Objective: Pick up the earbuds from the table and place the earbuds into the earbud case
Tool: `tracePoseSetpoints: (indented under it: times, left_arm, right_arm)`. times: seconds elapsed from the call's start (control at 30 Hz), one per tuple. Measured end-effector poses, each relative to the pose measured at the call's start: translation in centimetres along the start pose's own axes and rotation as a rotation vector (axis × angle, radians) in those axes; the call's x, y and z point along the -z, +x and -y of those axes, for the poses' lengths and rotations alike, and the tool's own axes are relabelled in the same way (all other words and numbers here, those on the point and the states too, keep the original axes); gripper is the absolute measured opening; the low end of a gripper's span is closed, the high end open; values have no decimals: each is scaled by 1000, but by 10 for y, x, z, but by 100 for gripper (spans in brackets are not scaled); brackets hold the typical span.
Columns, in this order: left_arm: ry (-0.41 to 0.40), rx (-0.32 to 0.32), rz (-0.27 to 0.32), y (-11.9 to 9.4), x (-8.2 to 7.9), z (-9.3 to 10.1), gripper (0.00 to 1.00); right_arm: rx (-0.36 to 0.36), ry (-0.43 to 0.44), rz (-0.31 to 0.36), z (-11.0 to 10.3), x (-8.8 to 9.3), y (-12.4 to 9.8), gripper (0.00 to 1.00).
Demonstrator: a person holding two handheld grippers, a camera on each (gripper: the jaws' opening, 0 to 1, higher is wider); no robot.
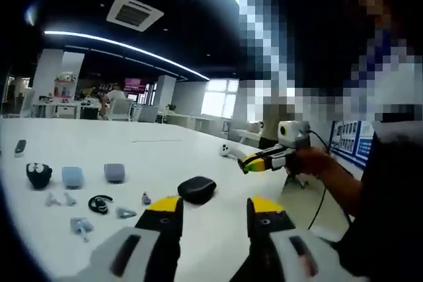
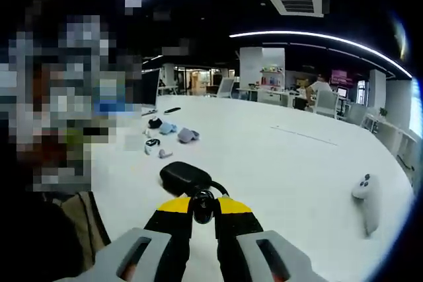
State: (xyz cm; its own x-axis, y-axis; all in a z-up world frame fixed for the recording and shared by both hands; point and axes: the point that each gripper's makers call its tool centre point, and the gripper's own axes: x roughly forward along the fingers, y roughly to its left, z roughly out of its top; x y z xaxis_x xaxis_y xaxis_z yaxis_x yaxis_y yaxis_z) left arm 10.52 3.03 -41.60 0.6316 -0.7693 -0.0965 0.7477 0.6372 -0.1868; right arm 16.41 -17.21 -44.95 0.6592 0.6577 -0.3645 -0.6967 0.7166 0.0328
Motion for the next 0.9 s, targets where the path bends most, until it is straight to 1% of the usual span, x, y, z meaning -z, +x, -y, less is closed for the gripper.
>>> tracePoseSetpoints:
  times: [0.17, 0.23, 0.27, 0.3, 0.47, 0.57, 0.67, 0.8, 0.9]
  left_arm:
    - [0, -8, 16, 0, -4, -2, 40]
    - [12, -32, 51, -3, -12, -6, 40]
    - [14, -34, 58, -5, -13, -6, 40]
    - [36, -25, 65, -7, -16, -2, 40]
    - [57, -12, 60, -10, -15, 5, 39]
    - [58, -14, 51, -11, -13, 4, 40]
    - [40, -27, 50, -12, -12, 1, 40]
    - [46, -23, 58, -11, -14, 1, 40]
    - [55, -46, 83, -10, -19, -3, 40]
  right_arm:
    - [1, -2, -1, 0, -3, 2, 12]
    - [2, -2, -3, -1, -3, 3, 12]
    - [6, -3, -4, 0, -3, 3, 12]
    - [8, -1, -4, 0, -2, 3, 12]
    - [6, 17, -12, 0, 4, 5, 12]
    - [6, 19, -12, -2, 5, 5, 12]
    - [11, 21, -5, -2, 4, 0, 12]
    - [26, 19, 0, 1, 4, -6, 12]
    - [38, 17, 2, 4, 4, -9, 12]
